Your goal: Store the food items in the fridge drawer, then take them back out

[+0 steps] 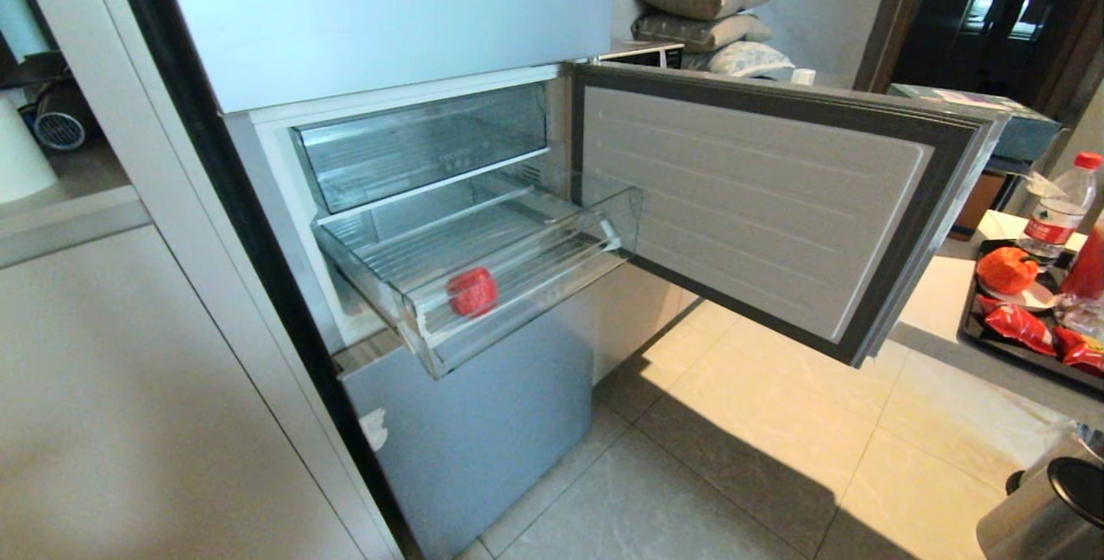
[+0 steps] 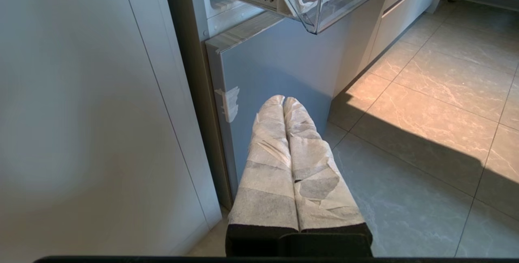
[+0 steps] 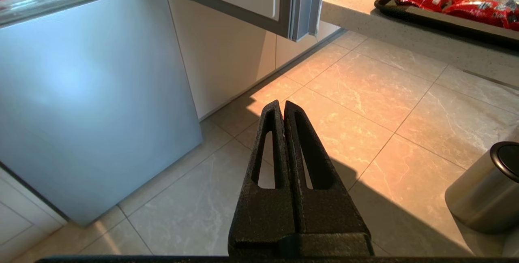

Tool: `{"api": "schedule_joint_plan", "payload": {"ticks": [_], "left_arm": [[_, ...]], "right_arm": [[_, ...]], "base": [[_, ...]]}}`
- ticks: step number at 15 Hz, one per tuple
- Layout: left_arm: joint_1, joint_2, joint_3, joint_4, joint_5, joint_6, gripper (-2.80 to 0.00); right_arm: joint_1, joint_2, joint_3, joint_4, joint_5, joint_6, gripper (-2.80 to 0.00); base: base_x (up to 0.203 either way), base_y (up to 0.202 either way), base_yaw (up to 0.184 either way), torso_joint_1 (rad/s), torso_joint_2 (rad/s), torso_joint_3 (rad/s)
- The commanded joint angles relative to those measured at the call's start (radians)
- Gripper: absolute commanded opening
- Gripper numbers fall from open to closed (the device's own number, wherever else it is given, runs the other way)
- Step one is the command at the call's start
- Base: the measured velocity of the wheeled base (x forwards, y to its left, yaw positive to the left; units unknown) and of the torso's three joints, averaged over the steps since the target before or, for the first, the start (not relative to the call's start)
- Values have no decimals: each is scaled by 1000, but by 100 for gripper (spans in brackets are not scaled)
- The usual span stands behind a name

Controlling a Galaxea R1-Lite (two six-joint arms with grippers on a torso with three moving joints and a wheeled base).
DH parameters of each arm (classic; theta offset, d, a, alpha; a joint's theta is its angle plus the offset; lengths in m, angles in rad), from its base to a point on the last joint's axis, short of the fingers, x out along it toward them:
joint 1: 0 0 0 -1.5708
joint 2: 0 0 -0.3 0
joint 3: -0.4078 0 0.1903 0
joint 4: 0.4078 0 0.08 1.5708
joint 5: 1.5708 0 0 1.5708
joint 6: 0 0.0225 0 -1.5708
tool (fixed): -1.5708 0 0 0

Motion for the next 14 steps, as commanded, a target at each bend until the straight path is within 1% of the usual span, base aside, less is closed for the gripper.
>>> {"api": "schedule_joint_plan", "payload": {"ticks": [1,11,12,14], "left_arm": [[0,0,2,0,1,-1,-280],[0,0,2,-2,1,-5,-280],[0,0,2,-2,1,-5,-280],[0,0,2,-2,1,-5,-280]], "right_arm": [[0,1,0,0,0,0,-280],[0,1,0,0,3,-6,-280],[0,1,0,0,3,-6,-280],[0,1,-2,1,-2,-3,-280]], "base": [[131,0,-1,-6,0,0],[197,0,-1,3,3,1],[156,0,-1,7,7,2],[32,0,0,9,4,0]]}}
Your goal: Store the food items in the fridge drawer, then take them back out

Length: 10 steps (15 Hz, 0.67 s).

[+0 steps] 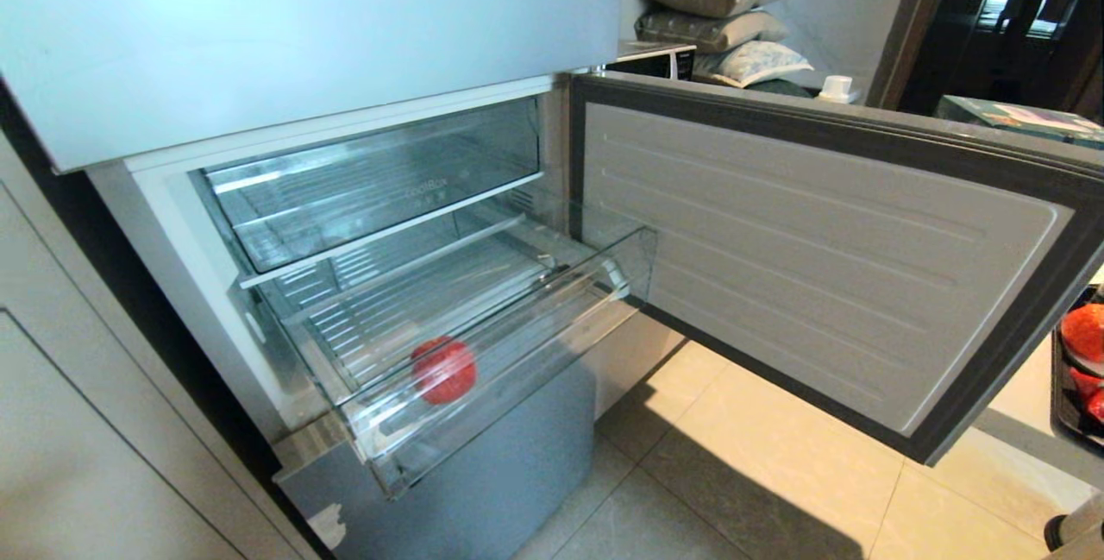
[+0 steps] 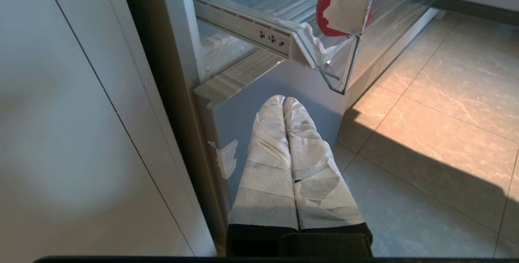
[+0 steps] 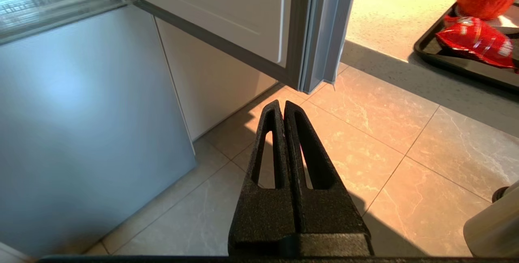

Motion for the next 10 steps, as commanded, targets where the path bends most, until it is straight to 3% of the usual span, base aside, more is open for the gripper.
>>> {"api": "schedule_joint_plan", "payload": {"ticks": [1,5,8,10], "left_arm": [[0,0,2,-1,0,0,-280],[0,1,2,-1,0,0,-280],[0,1,2,-1,-1,-1,-280],[0,0,2,-1,-1,0,-280]], "right_arm": [[0,1,-2,2,-2,1,-280],[0,70,-26,31,-5,0,-280],[-1,279,-212,66,-56,73,-280],[-63,426,-311,83,-106,115,-280]], "base": [[0,0,0,0,0,0],[0,0,0,0,0,0],[0,0,0,0,0,0],[0,0,0,0,0,0]]}}
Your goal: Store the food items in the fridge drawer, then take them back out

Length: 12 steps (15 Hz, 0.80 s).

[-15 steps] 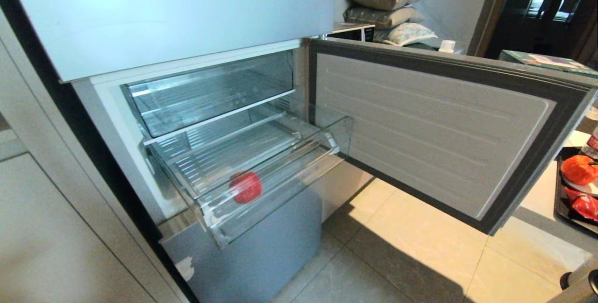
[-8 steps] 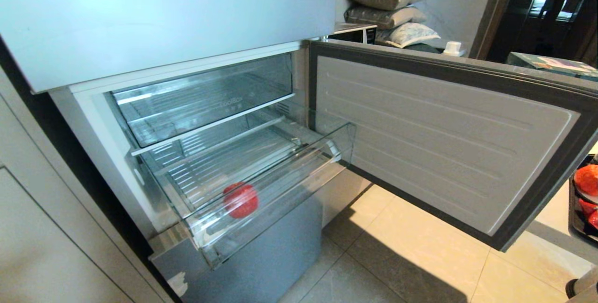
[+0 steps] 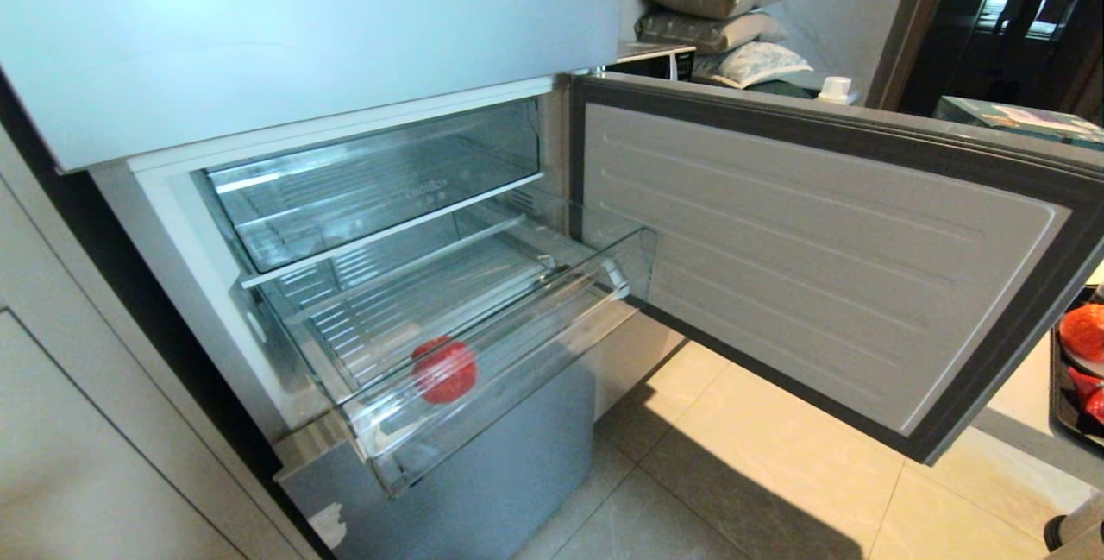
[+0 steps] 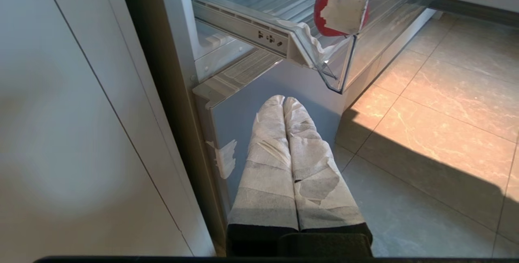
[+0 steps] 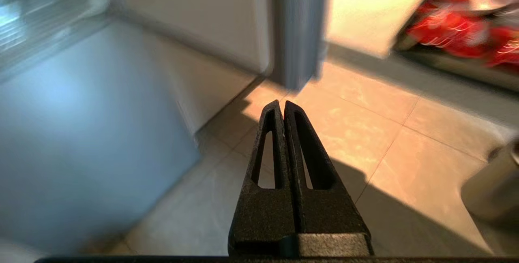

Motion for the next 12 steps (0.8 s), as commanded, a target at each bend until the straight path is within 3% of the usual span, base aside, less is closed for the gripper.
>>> {"api": "schedule_joint_plan", "payload": {"ticks": [1,3,5,7,12], "left_arm": [[1,0,2,0,0,-1,-280],[1,0,2,0,0,0,-280],[1,0,2,0,0,0,-280],[1,0,2,0,0,-1,-280],[1,0,2,0,0,0,-280]], "right_arm": [[-103,253,-107,-5,-27,38,-280],[-303,413,-172,-41,-17,98,-280],[-515,598,-231,-107,45,129,-280],[-656,758,-285,-193,89,147,-280],[-768,1057,-349,-468,122,146,-280]], "base": [[0,0,0,0,0,0],[0,0,0,0,0,0],[0,0,0,0,0,0],[0,0,0,0,0,0],[0,0,0,0,0,0]]}}
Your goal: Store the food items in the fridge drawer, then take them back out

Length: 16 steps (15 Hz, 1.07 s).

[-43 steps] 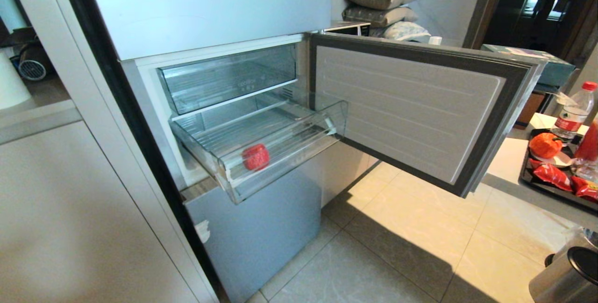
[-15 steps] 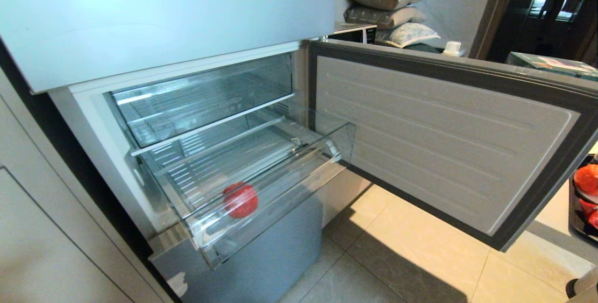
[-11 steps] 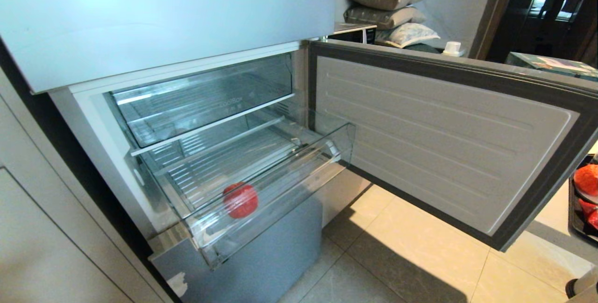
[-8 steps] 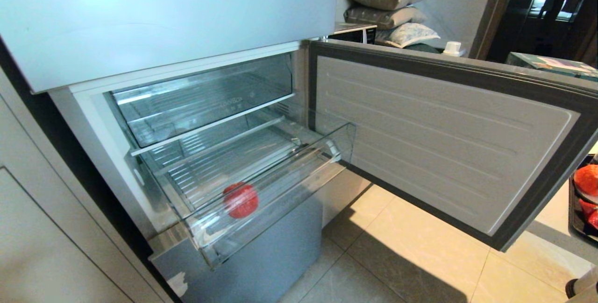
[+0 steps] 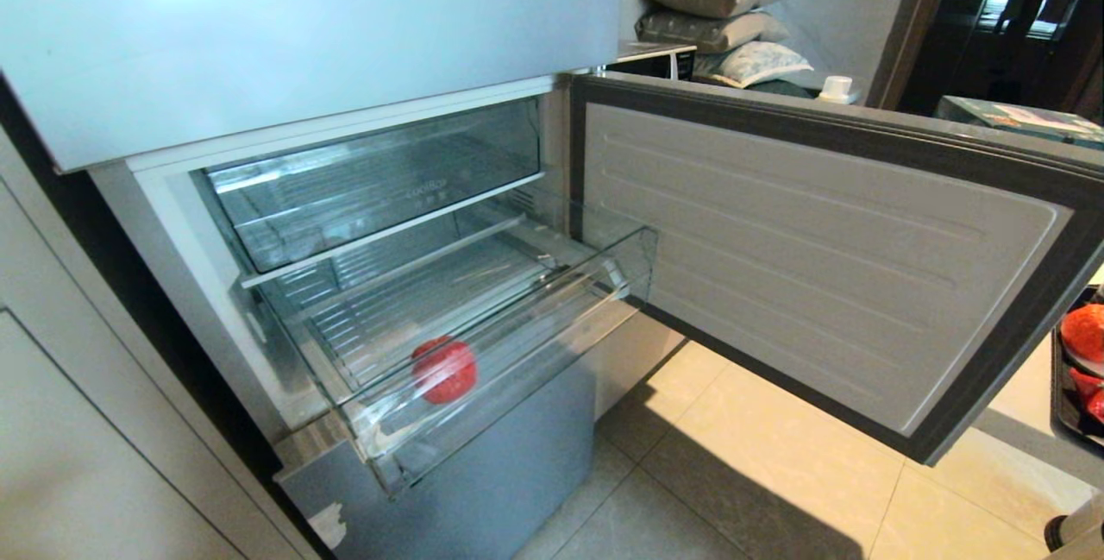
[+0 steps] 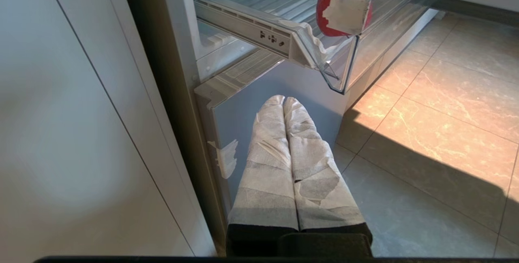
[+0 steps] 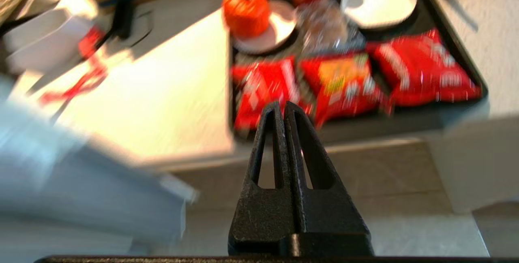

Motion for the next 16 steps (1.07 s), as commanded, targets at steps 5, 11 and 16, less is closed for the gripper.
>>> {"api": "schedule_joint_plan", "payload": {"ticks": [5,11,16], "left_arm": [[0,-1,2,-1,0,0,-280],[0,-1,2,-1,0,1,-280],[0,1,2,-1,0,0,-280]], "right_arm": [[-31,395,-156,-137,16,-99,-280],[-23,631,-379,-137,44,-173,0],[-10,757,-515,-140,205,-279,0]], "base": [[0,0,0,0,0,0],[0,0,0,0,0,0],[0,0,0,0,0,0]]}}
